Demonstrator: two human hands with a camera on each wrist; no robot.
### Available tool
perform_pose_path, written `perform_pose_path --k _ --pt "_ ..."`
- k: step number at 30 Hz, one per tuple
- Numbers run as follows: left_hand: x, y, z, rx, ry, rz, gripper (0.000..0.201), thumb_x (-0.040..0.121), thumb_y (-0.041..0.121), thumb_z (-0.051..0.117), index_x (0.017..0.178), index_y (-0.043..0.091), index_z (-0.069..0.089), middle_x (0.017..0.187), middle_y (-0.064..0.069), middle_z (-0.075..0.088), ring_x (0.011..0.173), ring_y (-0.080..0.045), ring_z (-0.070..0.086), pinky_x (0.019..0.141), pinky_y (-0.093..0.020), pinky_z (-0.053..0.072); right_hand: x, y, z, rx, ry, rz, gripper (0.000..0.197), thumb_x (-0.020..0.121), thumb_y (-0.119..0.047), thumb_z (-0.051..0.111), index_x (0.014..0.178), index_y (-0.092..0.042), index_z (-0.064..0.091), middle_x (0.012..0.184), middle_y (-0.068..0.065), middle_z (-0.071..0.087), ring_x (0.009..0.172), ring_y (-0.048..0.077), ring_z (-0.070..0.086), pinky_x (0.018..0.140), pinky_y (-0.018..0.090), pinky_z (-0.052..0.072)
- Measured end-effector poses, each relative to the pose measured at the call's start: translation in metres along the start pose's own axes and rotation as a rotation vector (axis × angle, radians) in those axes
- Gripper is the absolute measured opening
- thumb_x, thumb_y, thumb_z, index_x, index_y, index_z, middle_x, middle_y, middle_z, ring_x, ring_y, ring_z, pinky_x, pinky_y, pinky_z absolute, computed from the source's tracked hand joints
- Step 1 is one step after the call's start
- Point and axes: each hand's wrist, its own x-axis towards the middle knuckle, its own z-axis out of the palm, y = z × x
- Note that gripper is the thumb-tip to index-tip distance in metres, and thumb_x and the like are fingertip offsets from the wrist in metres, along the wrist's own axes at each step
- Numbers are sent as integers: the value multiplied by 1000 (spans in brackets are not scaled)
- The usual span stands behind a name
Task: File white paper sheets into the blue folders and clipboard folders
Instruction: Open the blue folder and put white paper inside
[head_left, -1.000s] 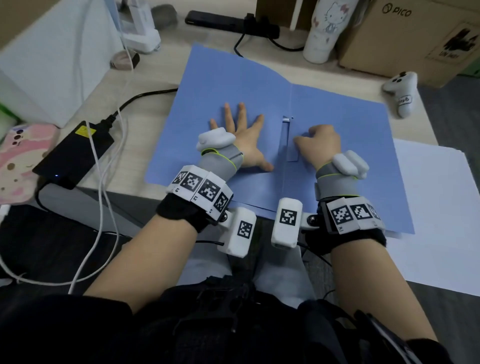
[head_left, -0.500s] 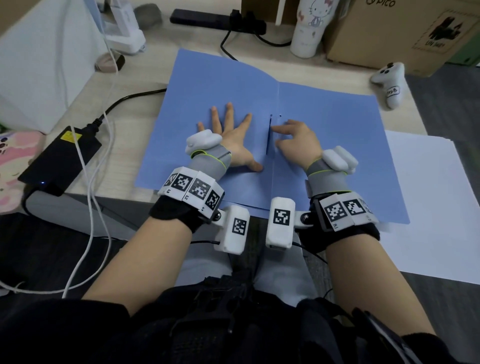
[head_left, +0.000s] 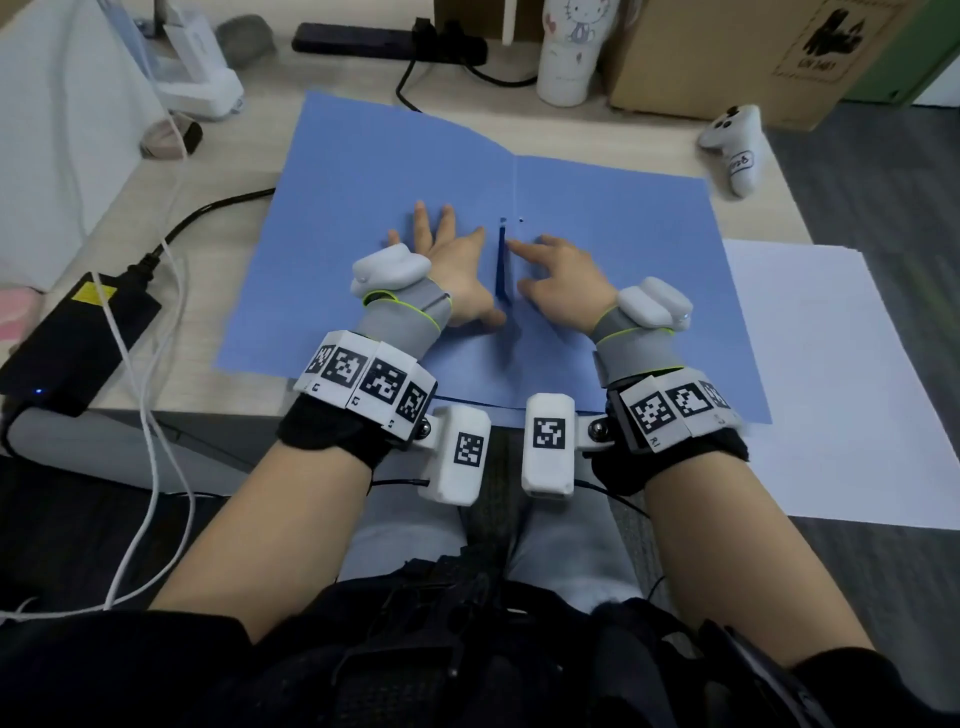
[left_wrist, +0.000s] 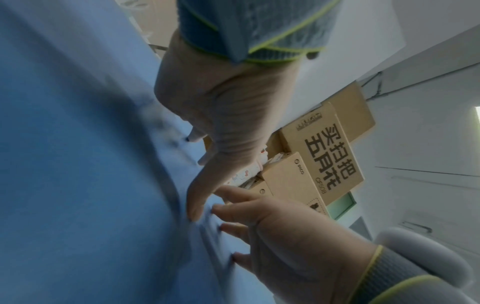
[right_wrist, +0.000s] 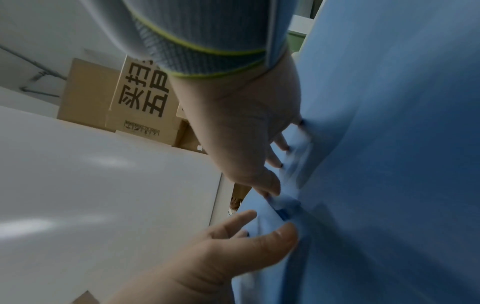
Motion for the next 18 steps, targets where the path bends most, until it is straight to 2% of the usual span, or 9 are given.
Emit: perform_pose_path --k 3,6,9,11,12,13,15,18 --pt "-2 20 -4 -23 13 64 87 78 43 65 148 23 18 159 -9 -6 145 -32 -20 116 -57 -8 -7 11 -9 205 63 -42 53 91 -6 44 143 -20 41 144 7 45 135 21 40 111 28 30" --pt "-5 46 -5 -48 -13 146 70 86 40 56 145 19 26 160 -8 0 146 -30 -18 117 -53 -8 -17 27 -20 360 216 -2 45 90 -6 46 134 -16 51 121 10 64 113 22 59 100 30 44" --pt "-5 73 -3 -80 -48 222 61 90 35 52 144 18 30 159 -6 8 146 -28 -15 117 -48 -8 -30 45 -33 481 403 41 32 86 -8 51 116 -13 62 95 12 72 78 27 70 82 40 55" --pt "-4 91 1 -119 -77 266 61 90 32 54 144 17 31 158 -6 13 147 -27 -12 117 -46 -8 -39 60 -41 489 520 106 24 84 -14 52 104 -14 64 85 9 73 59 24 68 65 34 57" --pt "-4 100 4 -142 -96 288 62 89 31 55 144 17 30 158 -6 14 147 -27 -11 118 -44 -6 -45 69 -45 463 585 148 21 83 -19 52 99 -16 65 82 7 73 55 22 67 59 30 55" --pt "-3 108 8 -170 -115 311 63 89 30 57 145 15 30 158 -6 16 147 -27 -10 119 -41 -4 -50 79 -48 418 653 199 20 81 -26 51 93 -19 66 81 5 73 56 22 66 59 27 54" --pt "-1 134 18 -227 -151 369 61 89 26 58 144 14 33 157 -5 21 148 -25 -3 119 -36 6 -64 106 -60 324 765 319 24 78 -35 49 88 -22 67 84 3 73 72 25 67 66 28 52" --pt "3 149 29 -305 -154 408 52 89 18 57 139 14 42 151 -4 36 143 -21 27 113 -30 24 -79 126 -68 194 805 442 25 87 -31 50 99 -19 68 97 2 71 90 25 63 68 26 41"
